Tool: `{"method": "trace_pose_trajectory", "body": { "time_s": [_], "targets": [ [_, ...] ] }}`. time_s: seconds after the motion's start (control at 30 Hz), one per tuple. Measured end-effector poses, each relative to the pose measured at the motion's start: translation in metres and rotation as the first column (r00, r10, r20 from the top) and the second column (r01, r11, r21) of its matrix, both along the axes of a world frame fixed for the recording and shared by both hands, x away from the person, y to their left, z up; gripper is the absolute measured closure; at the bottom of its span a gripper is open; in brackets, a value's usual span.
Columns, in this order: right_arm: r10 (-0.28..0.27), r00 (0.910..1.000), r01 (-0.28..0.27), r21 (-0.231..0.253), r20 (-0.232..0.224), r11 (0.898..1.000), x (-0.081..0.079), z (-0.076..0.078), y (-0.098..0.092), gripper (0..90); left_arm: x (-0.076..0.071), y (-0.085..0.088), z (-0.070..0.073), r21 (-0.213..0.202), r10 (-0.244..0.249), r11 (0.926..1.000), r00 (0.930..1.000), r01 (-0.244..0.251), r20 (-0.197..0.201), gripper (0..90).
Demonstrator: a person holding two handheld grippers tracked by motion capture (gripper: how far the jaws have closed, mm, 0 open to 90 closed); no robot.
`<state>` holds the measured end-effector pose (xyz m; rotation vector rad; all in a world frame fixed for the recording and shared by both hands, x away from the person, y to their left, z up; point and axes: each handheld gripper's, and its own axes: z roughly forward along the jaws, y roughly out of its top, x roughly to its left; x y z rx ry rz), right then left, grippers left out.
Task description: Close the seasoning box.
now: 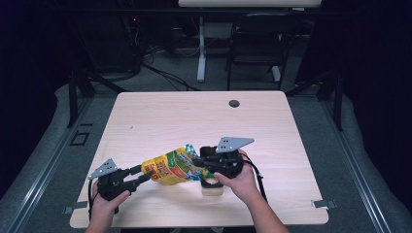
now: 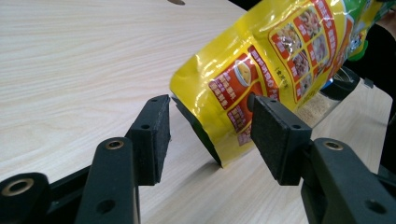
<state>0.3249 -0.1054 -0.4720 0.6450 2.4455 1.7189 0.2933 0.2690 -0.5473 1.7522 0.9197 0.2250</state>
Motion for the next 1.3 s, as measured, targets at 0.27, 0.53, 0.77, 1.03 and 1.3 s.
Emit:
{"method": "trace_pose_trajectory", "body": {
  "time_s": [0.27, 0.53, 0.77, 1.03, 1.3],
  "targets": [
    [0.005, 1.0, -0.005, -0.01, 0.007, 1.0, 0.0, 0.003, 0.002, 90.0, 0.0, 0.003, 0.001, 0.002, 0.027, 0.9996, 0.9996, -0.027, 0.009, 48.4],
    [0.002, 0.9997, -0.001, -0.037, 0.022, 0.999, -0.001, 0.009, 0.009, 90.0, -0.001, 0.008, 0.005, -0.004, 0.042, 0.9991, 0.9989, -0.042, 0.019, 48.5],
    [0.005, 0.9997, -0.003, -0.05, 0.025, 0.999, 0.0, 0.014, 0.016, 90.0, -0.002, 0.01, 0.007, -0.005, 0.05, 0.9988, 0.9983, -0.049, 0.032, 48.5],
    [0.011, 0.9994, -0.007, -0.103, 0.034, 0.995, 0.002, 0.025, 0.032, 90.0, -0.002, 0.011, 0.01, 0.005, 0.053, 0.9986, 0.9975, -0.053, 0.046, 49.0],
    [0.016, 0.9996, -0.012, -0.135, 0.025, 0.991, 0.006, 0.033, 0.046, 90.0, -0.002, 0.014, 0.012, 0.008, 0.06, 0.9981, 0.9966, -0.061, 0.057, 49.3]
  ]
}}
